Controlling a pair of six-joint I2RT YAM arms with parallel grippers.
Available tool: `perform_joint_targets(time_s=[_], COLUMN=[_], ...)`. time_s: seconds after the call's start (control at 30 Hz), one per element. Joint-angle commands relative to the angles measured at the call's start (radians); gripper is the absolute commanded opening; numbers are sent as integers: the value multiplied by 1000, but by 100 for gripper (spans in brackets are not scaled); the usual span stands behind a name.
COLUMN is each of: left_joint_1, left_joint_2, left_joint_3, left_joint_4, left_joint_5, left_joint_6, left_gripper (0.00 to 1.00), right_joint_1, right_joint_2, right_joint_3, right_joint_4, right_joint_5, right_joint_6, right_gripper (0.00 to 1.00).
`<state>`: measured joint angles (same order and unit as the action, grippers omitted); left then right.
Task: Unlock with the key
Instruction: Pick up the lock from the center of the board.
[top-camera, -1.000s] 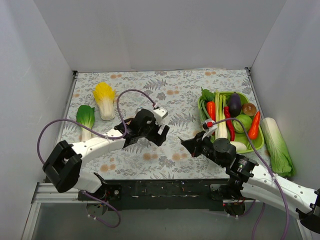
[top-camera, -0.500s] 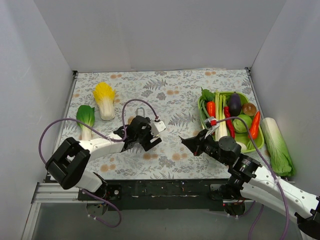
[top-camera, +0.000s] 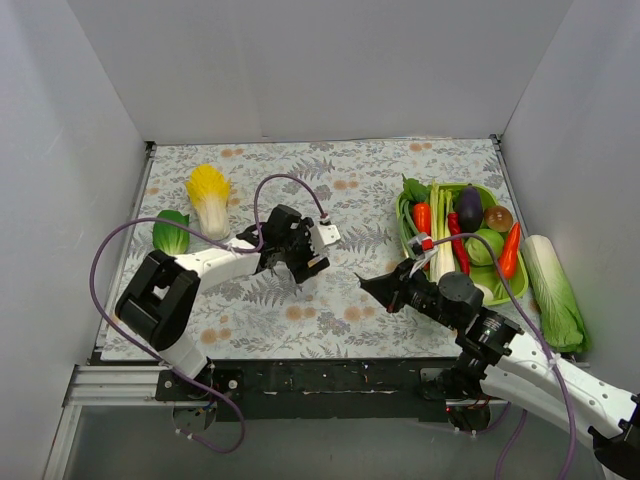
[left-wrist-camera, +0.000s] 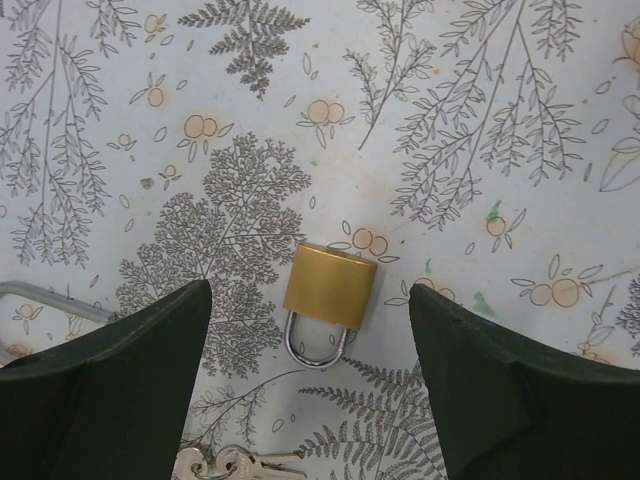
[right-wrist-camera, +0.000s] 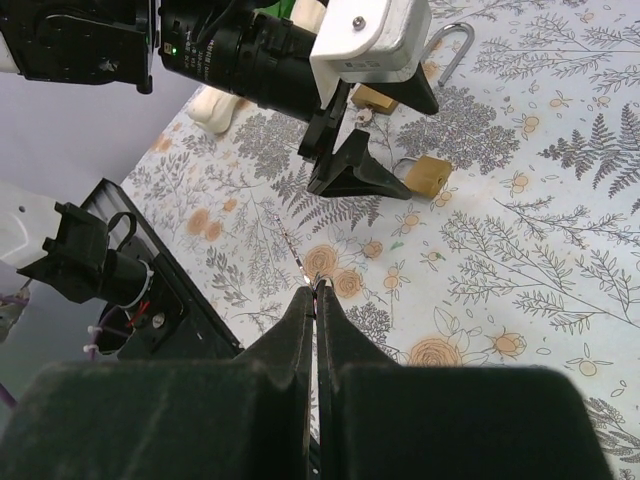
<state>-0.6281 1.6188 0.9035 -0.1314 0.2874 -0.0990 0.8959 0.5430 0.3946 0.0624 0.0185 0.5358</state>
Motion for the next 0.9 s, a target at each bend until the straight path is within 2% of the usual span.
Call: perform_joint_targets(time_s=[0.0,0.23,0.6,0.77,0.87], left_joint_1=[14,18,18,16,16], left_joint_2=[-14,42,65,93,93], left_joint_3=[52,81,17,15,12], left_joint_4=[-134,-195,-25,-30,-27], left_joint_5=[114,113,84,49,62], left_joint_6=[28,44,70,87,81], left_gripper=[79,79,79,78,73], right_joint_1=[-14,-29,-41,-45,-48], right_joint_2=[-8,-21,-23,-31,-37], right_joint_3=[-5,-19,-26,-33,-45], right_joint_4=[53,57,77,82,82], right_joint_5=[-12,-45,-74,-84,-77], right_joint_6=[6,16,29,33,38], right_gripper=[1,1,1,1,1])
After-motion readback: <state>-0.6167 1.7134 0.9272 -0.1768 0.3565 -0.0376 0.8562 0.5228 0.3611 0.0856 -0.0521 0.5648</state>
